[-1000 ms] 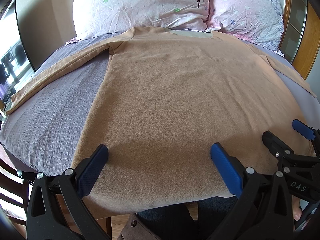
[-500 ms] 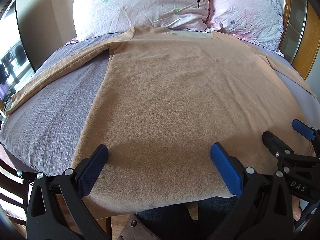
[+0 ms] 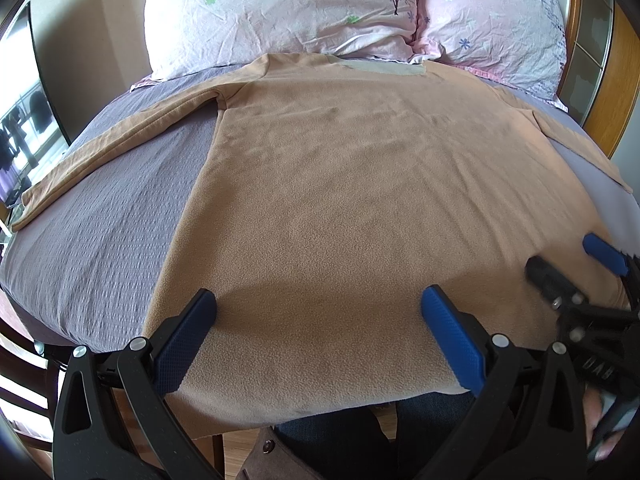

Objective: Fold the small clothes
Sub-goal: 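Grasp a tan shirt sleeve with the right gripper and fold it across the body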

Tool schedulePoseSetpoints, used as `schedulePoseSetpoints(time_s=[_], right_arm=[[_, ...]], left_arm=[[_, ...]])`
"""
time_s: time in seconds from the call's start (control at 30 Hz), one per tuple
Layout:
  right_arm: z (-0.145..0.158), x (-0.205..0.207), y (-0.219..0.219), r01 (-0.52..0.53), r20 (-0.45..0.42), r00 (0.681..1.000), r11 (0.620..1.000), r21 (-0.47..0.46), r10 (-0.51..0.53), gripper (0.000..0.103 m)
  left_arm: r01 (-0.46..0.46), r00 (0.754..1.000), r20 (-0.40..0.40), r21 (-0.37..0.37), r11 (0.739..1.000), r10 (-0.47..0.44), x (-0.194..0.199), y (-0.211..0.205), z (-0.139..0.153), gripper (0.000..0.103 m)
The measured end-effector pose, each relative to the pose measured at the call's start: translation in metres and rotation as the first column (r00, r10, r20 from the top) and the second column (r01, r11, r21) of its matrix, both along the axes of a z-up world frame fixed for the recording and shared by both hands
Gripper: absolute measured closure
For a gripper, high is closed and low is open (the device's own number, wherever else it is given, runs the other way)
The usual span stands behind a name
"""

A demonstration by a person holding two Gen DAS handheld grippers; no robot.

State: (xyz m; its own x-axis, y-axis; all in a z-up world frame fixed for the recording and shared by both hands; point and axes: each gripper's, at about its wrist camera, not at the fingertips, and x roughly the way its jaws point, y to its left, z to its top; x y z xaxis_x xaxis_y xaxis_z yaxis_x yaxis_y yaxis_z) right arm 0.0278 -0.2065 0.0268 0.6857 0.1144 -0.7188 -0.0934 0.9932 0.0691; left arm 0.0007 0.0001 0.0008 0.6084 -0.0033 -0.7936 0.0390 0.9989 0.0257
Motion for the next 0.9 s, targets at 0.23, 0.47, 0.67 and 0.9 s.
schedulePoseSetpoints(time_s=[0.23, 0.47, 0.67, 0.9], right_arm=[[0.038, 0.043, -0.207, 0.412, -0.007, 0.893, 0.811, 0.414, -0.450, 0.003], [0.006, 0.080, -0.376, 0.745, -0.274, 0.613, 0.427, 0.513, -0.741, 0.042], [-0.017, 0.104, -0.421, 0.756, -0.323, 0.545, 0.286, 0.589, -0.773, 0.048], [0.003, 0.131, -0.421, 0.723, -0.250, 0.580, 0.349, 0.596, -0.776, 0.098]], left_arm=[[0.048, 0.998, 0.037, 0.006, 0.999, -0.048, 0.000, 0.001, -0.002, 0.001], [0.135, 0.988, 0.084, -0.103, 0.986, -0.126, 0.008, 0.018, 0.006, 0.001], [0.207, 0.968, 0.226, -0.476, 0.855, -0.109, 0.023, 0.078, 0.022, 0.001], [0.004, 0.956, 0.260, -0.469, 0.883, 0.134, 0.042, 0.156, 0.042, 0.001]])
